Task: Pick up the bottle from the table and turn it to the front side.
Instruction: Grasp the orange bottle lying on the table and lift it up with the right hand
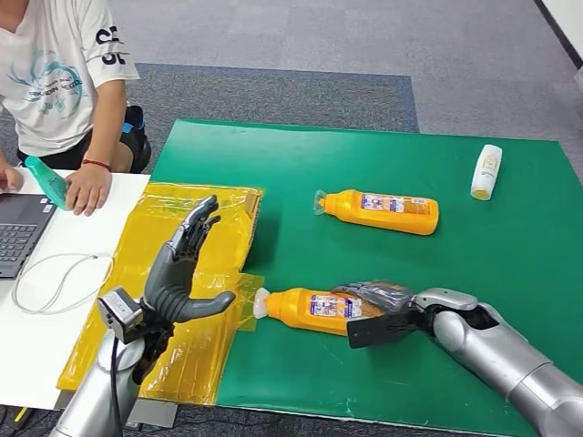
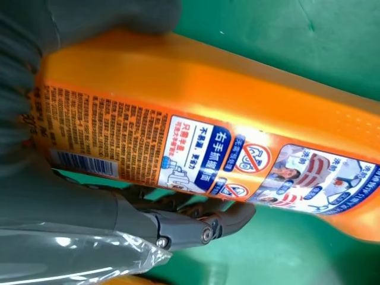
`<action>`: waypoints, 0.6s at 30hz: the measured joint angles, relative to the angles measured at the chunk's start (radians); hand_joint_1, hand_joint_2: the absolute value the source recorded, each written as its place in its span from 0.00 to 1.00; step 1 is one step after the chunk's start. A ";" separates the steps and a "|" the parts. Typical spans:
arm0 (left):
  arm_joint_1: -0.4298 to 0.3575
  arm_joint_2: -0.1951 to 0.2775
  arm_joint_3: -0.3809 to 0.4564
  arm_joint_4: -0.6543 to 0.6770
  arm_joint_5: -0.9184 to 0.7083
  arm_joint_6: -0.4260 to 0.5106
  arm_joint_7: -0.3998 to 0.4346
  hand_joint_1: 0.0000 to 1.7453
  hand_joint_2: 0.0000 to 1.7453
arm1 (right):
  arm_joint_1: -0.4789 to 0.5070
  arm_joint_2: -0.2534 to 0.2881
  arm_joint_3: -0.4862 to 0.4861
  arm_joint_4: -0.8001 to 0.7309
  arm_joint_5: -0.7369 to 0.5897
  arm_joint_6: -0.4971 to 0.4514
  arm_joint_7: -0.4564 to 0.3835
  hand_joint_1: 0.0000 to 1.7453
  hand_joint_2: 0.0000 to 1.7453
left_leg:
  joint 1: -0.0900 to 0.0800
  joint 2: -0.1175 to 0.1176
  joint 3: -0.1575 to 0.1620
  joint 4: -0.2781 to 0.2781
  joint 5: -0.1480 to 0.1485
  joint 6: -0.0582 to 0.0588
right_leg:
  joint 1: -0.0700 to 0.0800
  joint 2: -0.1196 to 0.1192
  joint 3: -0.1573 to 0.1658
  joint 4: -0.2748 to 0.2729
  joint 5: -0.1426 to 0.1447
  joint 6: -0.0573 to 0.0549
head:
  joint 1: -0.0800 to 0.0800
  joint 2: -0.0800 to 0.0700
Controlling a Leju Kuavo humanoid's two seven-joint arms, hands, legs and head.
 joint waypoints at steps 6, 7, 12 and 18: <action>0.007 0.000 0.000 -0.004 -0.002 -0.001 0.000 0.00 1.00 | 0.013 0.009 0.001 -0.006 -0.017 -0.047 -0.002 1.00 1.00 | 0.000 0.000 0.000 0.000 0.000 0.000 | 0.000 0.000 0.000 0.000 0.000 0.000 | 0.000 0.000; 0.009 0.000 0.001 -0.005 -0.002 -0.001 0.000 0.00 1.00 | 0.018 0.010 -0.001 -0.009 -0.018 -0.057 -0.003 1.00 1.00 | 0.000 0.000 0.000 0.000 0.000 0.000 | 0.000 0.000 0.000 0.000 0.000 0.000 | 0.000 0.000; 0.017 0.001 0.002 -0.013 -0.003 -0.001 0.000 0.00 1.00 | 0.050 0.021 -0.030 -0.022 -0.025 -0.090 -0.013 1.00 1.00 | 0.000 0.000 0.000 0.000 0.000 0.000 | 0.000 0.000 0.000 0.000 0.000 0.000 | 0.000 0.000; 0.026 0.002 0.004 -0.027 -0.003 -0.001 0.000 0.00 1.00 | 0.118 0.050 -0.114 -0.041 -0.058 -0.109 -0.051 1.00 1.00 | 0.000 0.000 0.000 0.000 0.000 0.000 | 0.000 0.000 0.000 0.000 0.000 0.000 | 0.000 0.000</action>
